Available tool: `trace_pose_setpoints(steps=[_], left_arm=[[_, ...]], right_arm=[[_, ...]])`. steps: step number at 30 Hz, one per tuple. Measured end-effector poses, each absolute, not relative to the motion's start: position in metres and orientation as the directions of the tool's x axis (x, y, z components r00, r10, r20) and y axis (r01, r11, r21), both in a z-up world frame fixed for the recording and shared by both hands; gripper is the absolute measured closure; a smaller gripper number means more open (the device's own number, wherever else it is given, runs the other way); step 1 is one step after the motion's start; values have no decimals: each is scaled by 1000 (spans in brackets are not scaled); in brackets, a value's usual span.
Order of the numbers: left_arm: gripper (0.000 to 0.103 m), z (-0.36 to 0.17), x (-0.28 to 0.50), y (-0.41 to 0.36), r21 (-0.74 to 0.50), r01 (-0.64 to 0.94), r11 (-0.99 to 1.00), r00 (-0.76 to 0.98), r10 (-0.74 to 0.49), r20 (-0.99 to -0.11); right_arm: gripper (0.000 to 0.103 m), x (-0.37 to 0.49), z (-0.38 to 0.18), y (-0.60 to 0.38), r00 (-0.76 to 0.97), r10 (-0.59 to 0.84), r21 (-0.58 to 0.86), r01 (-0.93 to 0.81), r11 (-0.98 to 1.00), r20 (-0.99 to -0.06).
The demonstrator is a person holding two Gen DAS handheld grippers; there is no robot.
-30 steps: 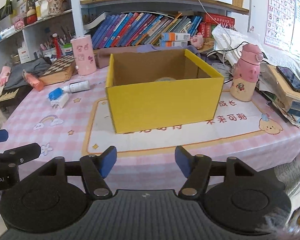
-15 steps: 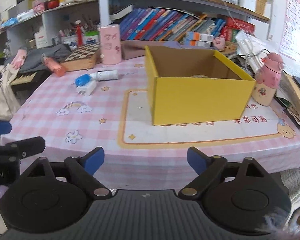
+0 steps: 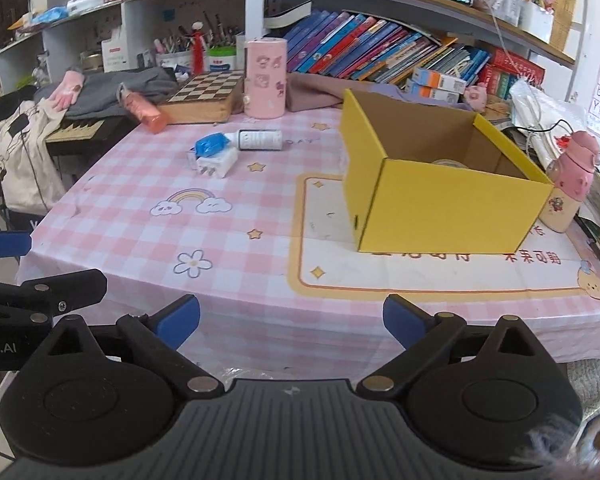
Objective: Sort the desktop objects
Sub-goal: 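Withdraw both open tools from the box back over the table, then move both tools toward the larger white charger and red-white medicine box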
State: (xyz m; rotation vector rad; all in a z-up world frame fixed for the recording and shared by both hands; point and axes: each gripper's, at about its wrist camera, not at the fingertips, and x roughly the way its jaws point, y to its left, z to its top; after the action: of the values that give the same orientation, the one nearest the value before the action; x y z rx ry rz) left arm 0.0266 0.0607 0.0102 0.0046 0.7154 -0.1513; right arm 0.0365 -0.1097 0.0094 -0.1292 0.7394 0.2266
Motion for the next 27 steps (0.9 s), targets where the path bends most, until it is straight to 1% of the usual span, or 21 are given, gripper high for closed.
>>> trace_pose_setpoints(steps=[10,17,22,27], left_arm=[[9,7,35,80,-47,90,995,740,-98,-665],[9,5,50,87,-28,36,999,747,-46,-663],[9,8,71,87,-5,3,1000,756,-6,-654],[9,9,106,86,36,5,999,755,20,-655]], right_arm=[[4,44,6,-88,691,193,-44,-310,950,-697],[4,62,4,-77,688,217,-52,-348,936,-692],[4,87,2,-71,686,238,-48,-370,928,-688],[4,120,1,-64,692,247,-55,-382,922,-678]])
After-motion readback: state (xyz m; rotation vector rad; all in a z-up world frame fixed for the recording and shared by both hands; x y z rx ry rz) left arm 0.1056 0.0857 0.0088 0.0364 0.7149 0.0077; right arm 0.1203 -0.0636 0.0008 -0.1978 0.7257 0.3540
